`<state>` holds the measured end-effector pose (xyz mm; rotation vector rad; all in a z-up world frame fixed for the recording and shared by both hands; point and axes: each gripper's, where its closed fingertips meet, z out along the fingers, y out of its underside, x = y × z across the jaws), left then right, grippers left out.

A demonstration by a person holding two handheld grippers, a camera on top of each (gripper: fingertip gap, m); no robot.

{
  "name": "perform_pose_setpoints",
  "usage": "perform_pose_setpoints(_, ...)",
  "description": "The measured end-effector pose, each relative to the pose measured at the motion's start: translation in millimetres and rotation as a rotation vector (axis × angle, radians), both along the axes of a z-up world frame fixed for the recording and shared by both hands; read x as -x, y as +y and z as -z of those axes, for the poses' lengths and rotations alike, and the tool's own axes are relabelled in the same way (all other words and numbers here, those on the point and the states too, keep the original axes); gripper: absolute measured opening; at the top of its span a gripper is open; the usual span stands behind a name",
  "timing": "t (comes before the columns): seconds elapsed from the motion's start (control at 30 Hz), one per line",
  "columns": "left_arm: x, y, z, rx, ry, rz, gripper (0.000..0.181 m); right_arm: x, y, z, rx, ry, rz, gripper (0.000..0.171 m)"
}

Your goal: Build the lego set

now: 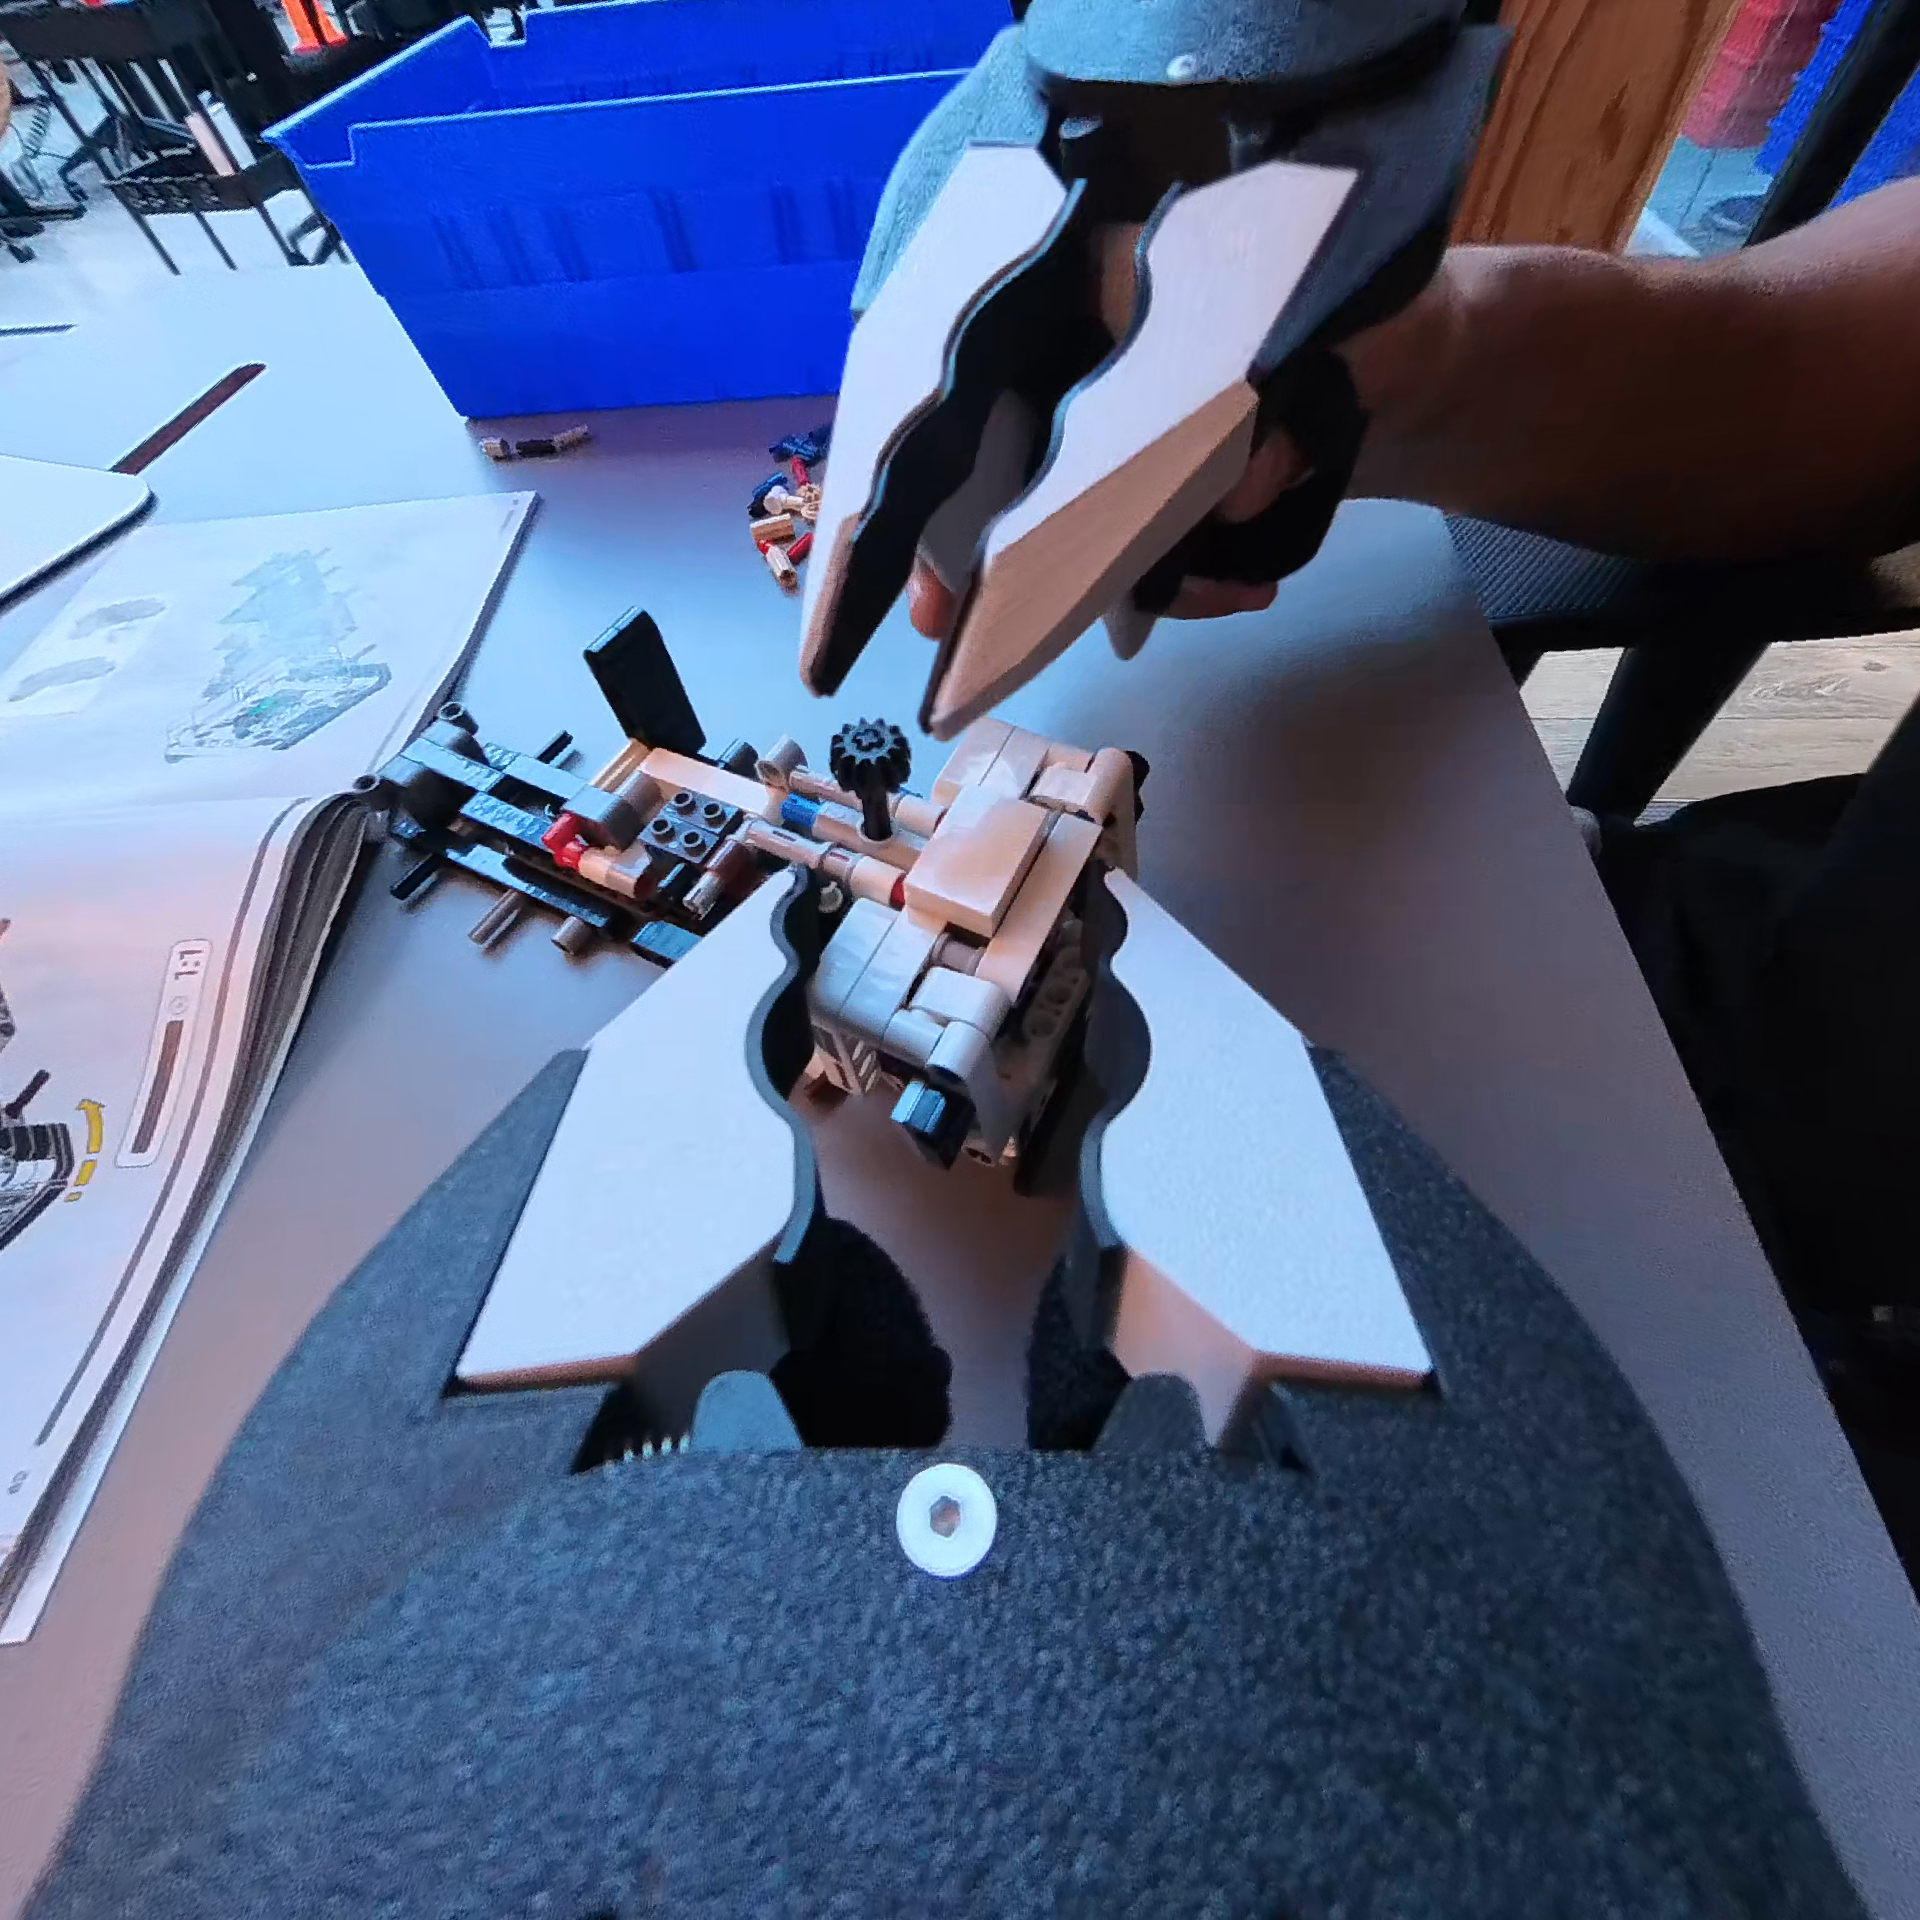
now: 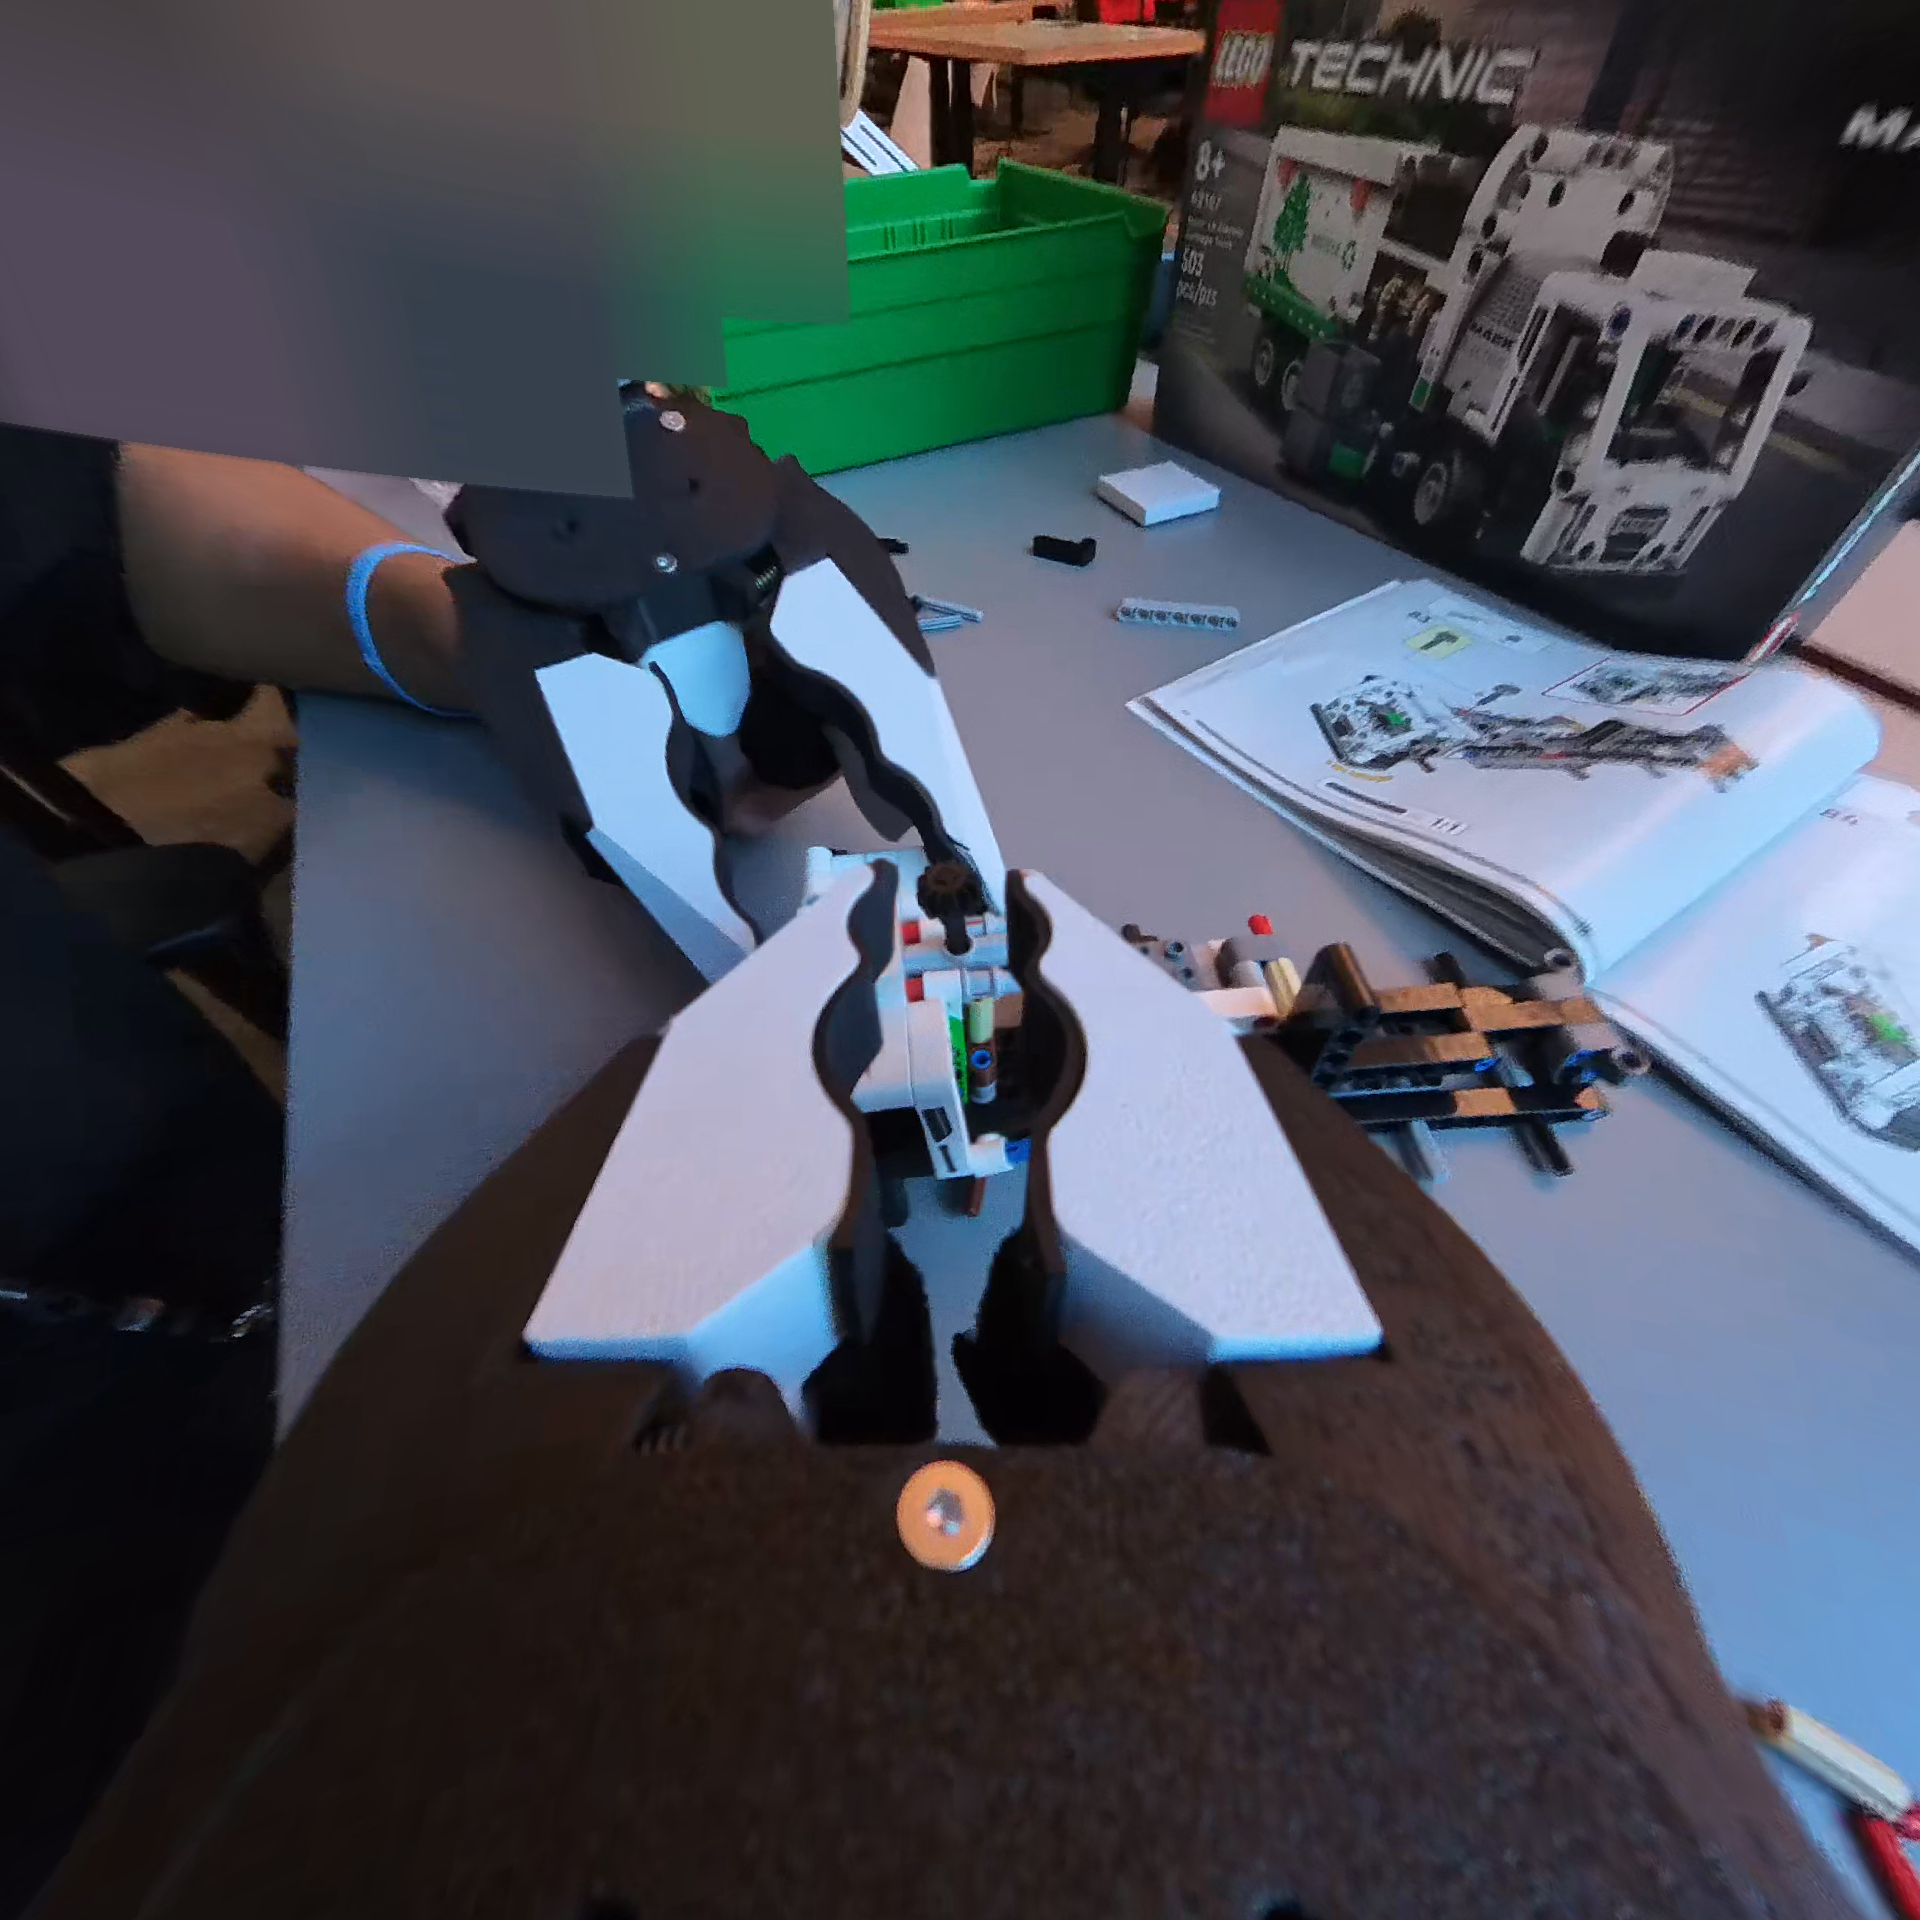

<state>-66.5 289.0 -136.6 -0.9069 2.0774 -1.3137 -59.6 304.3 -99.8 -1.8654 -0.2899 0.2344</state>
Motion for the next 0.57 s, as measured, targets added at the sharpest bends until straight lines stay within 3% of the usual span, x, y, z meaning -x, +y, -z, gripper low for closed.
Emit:
perform_pose_setpoints(0.13,1.8,-0.1,0.0,0.004,0.001,0.009,0.050,-4.1,-4.9,-5.6,-0.068,-0.027,-0.005,0.014)
perform_pose_setpoints(0.3,4.1,3.4,-1.6,0.062,0.039,0.042,0.049,-28.6,-26.4,-12.3,-0.044,0.223,0.019,0.022)
perform_pose_setpoints(0.57,6.4,2.4,-1.0,0.103,0.086,0.092,0.049,-44.3,-92.6,-23.8,-0.145,0.369,0.095,0.021)
